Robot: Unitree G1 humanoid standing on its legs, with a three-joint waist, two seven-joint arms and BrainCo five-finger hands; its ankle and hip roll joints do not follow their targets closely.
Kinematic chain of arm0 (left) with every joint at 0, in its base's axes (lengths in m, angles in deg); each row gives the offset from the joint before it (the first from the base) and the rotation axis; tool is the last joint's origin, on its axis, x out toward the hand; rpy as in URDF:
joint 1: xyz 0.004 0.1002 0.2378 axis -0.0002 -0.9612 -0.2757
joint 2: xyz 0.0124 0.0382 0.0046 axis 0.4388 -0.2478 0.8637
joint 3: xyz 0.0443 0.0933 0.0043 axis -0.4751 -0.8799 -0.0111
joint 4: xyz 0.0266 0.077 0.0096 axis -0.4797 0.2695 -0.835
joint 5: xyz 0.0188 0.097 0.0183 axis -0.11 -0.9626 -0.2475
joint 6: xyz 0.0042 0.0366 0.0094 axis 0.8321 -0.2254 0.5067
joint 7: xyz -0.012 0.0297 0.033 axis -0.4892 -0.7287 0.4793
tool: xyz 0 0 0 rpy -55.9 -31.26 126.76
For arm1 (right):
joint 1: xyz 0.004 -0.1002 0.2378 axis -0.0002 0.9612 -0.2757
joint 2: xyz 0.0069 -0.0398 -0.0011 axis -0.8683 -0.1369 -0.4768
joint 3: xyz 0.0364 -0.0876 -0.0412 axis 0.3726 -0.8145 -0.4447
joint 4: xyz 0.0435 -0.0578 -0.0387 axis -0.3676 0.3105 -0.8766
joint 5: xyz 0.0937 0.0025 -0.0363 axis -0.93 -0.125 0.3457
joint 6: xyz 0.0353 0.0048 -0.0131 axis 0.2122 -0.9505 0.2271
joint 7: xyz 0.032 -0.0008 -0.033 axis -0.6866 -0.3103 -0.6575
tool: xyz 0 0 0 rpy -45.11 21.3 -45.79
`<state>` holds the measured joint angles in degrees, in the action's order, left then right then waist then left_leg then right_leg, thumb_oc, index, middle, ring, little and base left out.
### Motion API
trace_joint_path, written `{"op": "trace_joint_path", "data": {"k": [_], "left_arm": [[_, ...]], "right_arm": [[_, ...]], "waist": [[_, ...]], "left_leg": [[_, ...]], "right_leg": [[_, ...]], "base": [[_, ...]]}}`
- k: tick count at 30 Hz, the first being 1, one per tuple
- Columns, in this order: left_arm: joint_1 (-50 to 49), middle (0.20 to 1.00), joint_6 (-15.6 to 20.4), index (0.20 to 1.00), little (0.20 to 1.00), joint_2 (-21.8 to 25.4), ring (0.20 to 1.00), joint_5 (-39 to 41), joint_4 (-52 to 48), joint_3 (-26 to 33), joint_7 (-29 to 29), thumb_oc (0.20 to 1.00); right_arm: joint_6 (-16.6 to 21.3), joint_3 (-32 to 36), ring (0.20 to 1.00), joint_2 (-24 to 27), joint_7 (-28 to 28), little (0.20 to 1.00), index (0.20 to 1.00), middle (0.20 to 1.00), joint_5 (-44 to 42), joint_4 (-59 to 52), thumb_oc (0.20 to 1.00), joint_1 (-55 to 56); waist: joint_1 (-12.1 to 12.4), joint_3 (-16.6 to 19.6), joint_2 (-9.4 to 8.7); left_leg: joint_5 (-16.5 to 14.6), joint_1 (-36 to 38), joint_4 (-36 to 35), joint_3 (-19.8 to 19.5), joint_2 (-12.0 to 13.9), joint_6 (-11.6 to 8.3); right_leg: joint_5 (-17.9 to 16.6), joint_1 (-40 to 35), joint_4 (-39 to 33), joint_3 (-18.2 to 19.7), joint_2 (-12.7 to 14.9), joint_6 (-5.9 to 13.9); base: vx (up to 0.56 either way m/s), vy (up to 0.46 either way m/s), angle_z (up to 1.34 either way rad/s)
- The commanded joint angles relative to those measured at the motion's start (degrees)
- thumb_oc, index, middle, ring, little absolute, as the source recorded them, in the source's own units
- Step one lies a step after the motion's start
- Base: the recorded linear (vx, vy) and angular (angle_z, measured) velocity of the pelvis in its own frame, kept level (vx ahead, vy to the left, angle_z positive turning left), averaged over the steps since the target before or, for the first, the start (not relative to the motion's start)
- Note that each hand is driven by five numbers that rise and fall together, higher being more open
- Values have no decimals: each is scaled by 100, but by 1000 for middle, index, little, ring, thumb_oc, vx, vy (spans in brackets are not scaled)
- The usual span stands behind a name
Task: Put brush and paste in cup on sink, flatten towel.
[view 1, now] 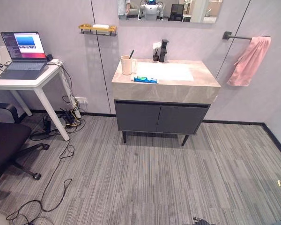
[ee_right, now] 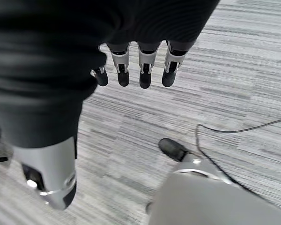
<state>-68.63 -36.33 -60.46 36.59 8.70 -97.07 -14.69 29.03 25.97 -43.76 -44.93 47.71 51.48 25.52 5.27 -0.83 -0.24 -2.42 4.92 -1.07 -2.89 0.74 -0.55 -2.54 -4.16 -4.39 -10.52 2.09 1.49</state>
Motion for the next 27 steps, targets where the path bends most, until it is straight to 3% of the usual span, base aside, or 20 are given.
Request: {"op": "trace_joint_path", "data": {"k": [1, 5, 11, 13, 20, 27], "left_arm": [[320, 1000, 237, 1000, 1000, 171, 1000, 83, 166, -46, 174, 1000], [365, 1000, 378, 1000, 1000, 216, 1000, 292, -162, -21, 311, 1000], [430, 1000, 503, 1000, 1000, 529, 1000, 367, -1112, -32, 431, 1000], [443, 1000, 569, 1000, 1000, 659, 1000, 434, -1534, 44, 495, 1000], [430, 1000, 635, 1000, 1000, 726, 1000, 610, -2012, 267, 646, 1000], [280, 1000, 657, 1000, 1000, 678, 1000, 737, -2246, 292, 574, 1000]], "right_arm": [[252, -143, 1000, 31, 143, 1000, 1000, 1000, -179, 131, 1000, -475], [361, -137, 1000, 54, 219, 1000, 1000, 1000, -412, -216, 1000, -579], [456, -220, 1000, 257, 268, 1000, 1000, 1000, -473, -823, 1000, -925], [501, -283, 1000, 354, 314, 1000, 1000, 1000, -518, -1156, 1000, -1161], [520, -347, 1000, 299, 322, 1000, 1000, 1000, -547, -1601, 1000, -1157], [539, -299, 1000, 298, 307, 1000, 1000, 1000, -603, -1577, 1000, -1019]], "waist": [[58, 86, -202], [76, 44, -223], [65, -404, -250], [116, -602, -236], [80, -728, -281], [56, -725, -297]], "left_leg": [[339, -281, -393, -588, -329, 117], [218, -274, -186, -550, -375, 160], [-259, -777, 1136, -423, -539, 186], [-555, -1000, 1733, -359, -589, 172], [-916, -1172, 2313, -270, -586, 243], [-1005, -1136, 2412, -249, -549, 251]], "right_leg": [[216, 84, 320, 42, 301, 471], [315, 81, 480, 84, 338, 470], [652, 560, 1570, 179, 398, 464], [858, 764, 1982, 216, 386, 388], [1161, 995, 2733, 234, 421, 380], [1248, 920, 2731, 207, 369, 326]], "base": [[-2, 17, 4], [7, 19, 11], [-78, 15, -4], [-42, 7, -20], [1, -6, -14], [14, -17, -4]]}}
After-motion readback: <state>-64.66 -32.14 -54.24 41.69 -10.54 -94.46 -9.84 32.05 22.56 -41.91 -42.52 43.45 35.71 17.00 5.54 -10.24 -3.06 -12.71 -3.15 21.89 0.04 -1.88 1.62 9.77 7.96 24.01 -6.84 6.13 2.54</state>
